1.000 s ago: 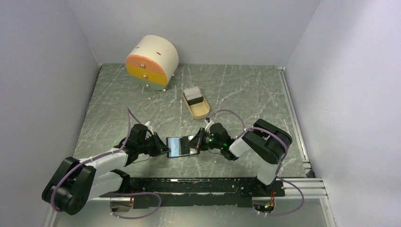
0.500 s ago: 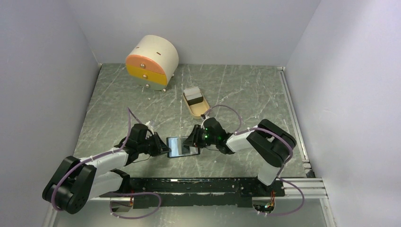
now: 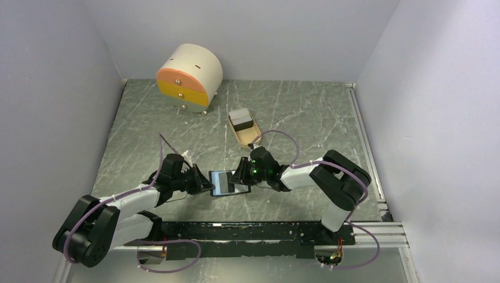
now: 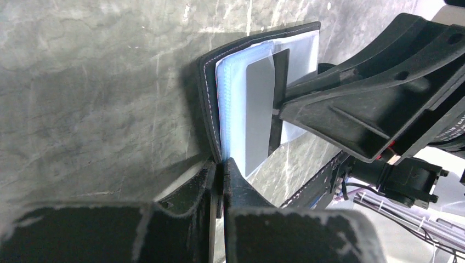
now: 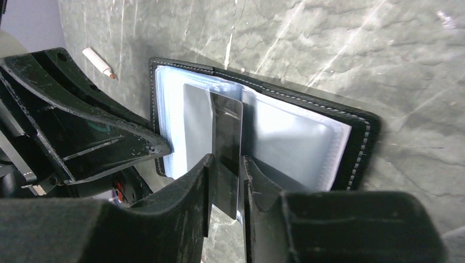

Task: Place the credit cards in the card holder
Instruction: Insert the credit card into the card holder.

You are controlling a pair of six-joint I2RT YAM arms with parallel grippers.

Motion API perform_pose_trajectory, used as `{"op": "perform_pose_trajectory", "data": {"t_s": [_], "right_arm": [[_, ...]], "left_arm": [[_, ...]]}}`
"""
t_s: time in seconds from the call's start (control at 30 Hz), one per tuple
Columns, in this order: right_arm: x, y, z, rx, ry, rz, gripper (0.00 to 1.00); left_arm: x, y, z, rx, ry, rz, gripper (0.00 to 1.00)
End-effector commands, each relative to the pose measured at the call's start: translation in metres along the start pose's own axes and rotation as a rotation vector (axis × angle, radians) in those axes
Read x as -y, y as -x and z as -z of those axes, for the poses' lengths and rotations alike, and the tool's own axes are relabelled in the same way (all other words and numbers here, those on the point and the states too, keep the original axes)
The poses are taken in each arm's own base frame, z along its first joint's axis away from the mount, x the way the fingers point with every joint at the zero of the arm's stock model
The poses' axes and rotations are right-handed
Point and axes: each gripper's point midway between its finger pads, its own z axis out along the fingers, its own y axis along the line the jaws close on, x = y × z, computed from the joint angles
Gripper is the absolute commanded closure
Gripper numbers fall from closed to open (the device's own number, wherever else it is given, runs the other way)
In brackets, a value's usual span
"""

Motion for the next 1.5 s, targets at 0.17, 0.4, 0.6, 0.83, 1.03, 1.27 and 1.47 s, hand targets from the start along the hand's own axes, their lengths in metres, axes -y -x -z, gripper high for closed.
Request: {"op": "perform_pose_trajectory", "data": {"t_s": [0.17,0.4,0.6,0.83,1.03,1.27,1.47], "right_arm": [[0.006,-0.015,-0.007,-0.041,-0.031,-0.011,0.72],[0.009,-0.012,0.002,-0.019,-0.063,0.002,0.66],[0.007,-0.009,0.000,-0.021,-0.069,0.013,0.70],[-0.020,-0.014,-0.003,-0.042,0.044,0.003,0.69],[-0.020,-0.020,-0.002,-0.051,0.077,-0.026,0.78],[-0.033,-0.024,0.002,-0.067,0.149,-0.091,0.84],[-0.031,-0.026,0.008,-0.047,0.157,-0.128,0.78]], "left_arm": [[0.021,-0.001,0.001,-0.016,-0.090,-0.033,0.91],[0.019,-0.001,0.000,-0.020,-0.084,-0.036,0.91],[0.020,-0.002,-0.001,-0.030,-0.088,-0.034,0.91],[0.034,-0.005,0.002,-0.041,-0.168,-0.025,0.91],[0.041,-0.006,0.006,-0.035,-0.205,-0.031,0.91],[0.045,-0.007,0.008,-0.031,-0.235,-0.035,0.91],[0.050,-0.005,0.010,-0.030,-0.251,-0.062,0.78]]}}
